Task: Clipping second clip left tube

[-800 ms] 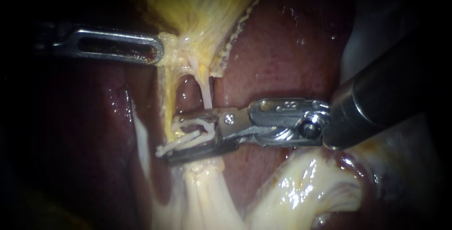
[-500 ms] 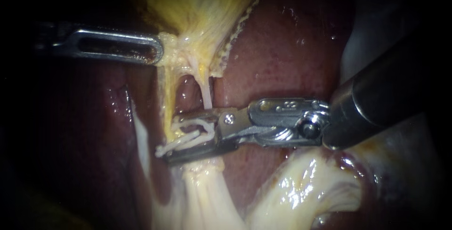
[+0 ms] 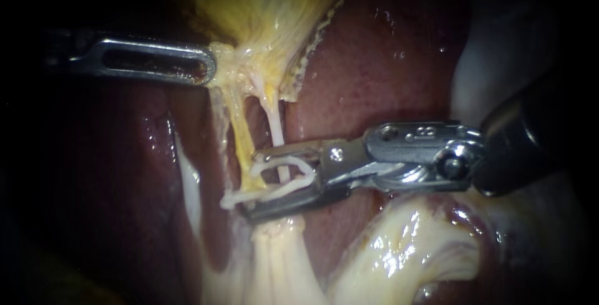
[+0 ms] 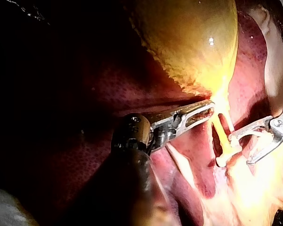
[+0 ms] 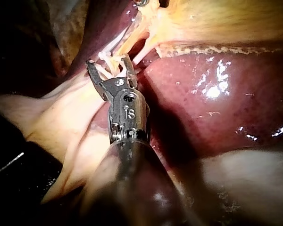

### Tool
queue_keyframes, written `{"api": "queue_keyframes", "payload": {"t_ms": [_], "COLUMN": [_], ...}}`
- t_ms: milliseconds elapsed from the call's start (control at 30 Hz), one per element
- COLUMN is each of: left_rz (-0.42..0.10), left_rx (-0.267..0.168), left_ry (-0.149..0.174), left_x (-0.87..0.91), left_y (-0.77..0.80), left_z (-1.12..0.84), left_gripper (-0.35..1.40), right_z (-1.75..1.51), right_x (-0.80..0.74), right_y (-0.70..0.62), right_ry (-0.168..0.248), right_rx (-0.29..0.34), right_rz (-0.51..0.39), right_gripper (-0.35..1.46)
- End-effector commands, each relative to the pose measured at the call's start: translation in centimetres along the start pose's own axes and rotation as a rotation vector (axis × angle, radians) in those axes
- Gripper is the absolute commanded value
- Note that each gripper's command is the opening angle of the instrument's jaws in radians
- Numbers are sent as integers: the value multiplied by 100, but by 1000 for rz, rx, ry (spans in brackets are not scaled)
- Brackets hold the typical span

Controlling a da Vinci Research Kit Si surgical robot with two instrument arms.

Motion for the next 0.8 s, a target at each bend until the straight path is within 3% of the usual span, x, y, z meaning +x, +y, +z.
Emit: {"api": "queue_keyframes", "payload": {"t_ms": [33, 367, 800], "left_rz": [0, 0, 1], "left_rx": [0, 0, 1], "left_ry": [0, 0, 0], "left_x": [0, 0, 1], "left_y": [0, 0, 0], "left_z": [0, 0, -1], "left_gripper": [-35, -35, -35], "right_z": [-1, 1, 11], "right_x": [0, -10, -33], "right_y": [1, 16, 54], "right_ry": [0, 0, 0], "right_rx": [-1, -4, -16], "right_rz": [-1, 19, 49], "right_gripper": [48, 48, 49]}}
